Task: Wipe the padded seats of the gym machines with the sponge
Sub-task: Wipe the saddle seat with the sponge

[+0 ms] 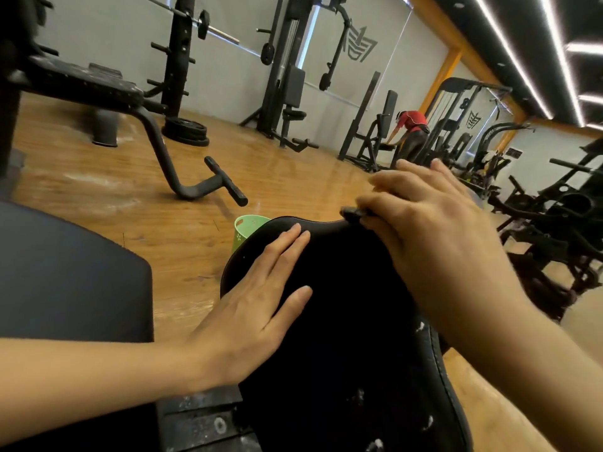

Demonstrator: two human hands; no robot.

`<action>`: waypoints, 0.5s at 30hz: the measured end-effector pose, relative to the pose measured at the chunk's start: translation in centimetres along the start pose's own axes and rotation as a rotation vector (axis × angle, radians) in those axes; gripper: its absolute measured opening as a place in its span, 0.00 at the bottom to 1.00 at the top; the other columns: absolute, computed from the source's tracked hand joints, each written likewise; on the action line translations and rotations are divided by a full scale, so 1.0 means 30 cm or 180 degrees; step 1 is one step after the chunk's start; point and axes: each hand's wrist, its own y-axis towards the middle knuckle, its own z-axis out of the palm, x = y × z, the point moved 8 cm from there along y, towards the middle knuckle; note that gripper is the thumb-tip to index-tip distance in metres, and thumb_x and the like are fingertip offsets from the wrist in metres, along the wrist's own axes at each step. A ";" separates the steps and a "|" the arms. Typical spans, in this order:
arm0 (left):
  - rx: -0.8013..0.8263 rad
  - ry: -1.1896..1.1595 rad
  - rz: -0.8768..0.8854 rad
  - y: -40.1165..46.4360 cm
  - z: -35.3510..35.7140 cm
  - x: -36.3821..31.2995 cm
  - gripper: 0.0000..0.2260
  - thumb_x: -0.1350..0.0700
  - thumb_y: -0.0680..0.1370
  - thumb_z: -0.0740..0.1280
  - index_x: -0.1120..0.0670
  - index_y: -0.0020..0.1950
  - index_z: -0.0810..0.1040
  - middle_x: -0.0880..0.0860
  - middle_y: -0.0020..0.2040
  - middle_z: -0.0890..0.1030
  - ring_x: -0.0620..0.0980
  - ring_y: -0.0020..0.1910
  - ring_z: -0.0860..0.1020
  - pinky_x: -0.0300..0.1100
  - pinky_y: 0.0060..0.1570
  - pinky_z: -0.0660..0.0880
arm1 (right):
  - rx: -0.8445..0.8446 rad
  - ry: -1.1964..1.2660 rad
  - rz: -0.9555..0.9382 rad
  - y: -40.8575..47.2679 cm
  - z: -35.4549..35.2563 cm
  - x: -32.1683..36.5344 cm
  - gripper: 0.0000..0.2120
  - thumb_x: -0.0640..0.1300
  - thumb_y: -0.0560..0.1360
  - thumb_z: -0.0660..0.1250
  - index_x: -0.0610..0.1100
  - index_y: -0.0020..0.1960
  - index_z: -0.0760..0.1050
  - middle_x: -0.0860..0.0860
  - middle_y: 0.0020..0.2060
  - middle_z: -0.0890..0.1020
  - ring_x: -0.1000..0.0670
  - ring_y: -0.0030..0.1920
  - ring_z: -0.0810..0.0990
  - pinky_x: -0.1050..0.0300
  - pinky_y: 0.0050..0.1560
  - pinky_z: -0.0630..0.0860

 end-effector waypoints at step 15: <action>0.0075 -0.0020 -0.0017 0.007 -0.002 0.015 0.30 0.36 0.78 0.50 0.39 0.79 0.48 0.30 0.76 0.46 0.31 0.76 0.45 0.40 0.73 0.50 | 0.0065 0.1024 -0.0539 -0.253 0.053 0.108 0.17 0.45 0.79 0.57 0.49 0.64 0.78 0.51 0.71 0.70 0.49 0.76 0.59 0.46 0.77 0.53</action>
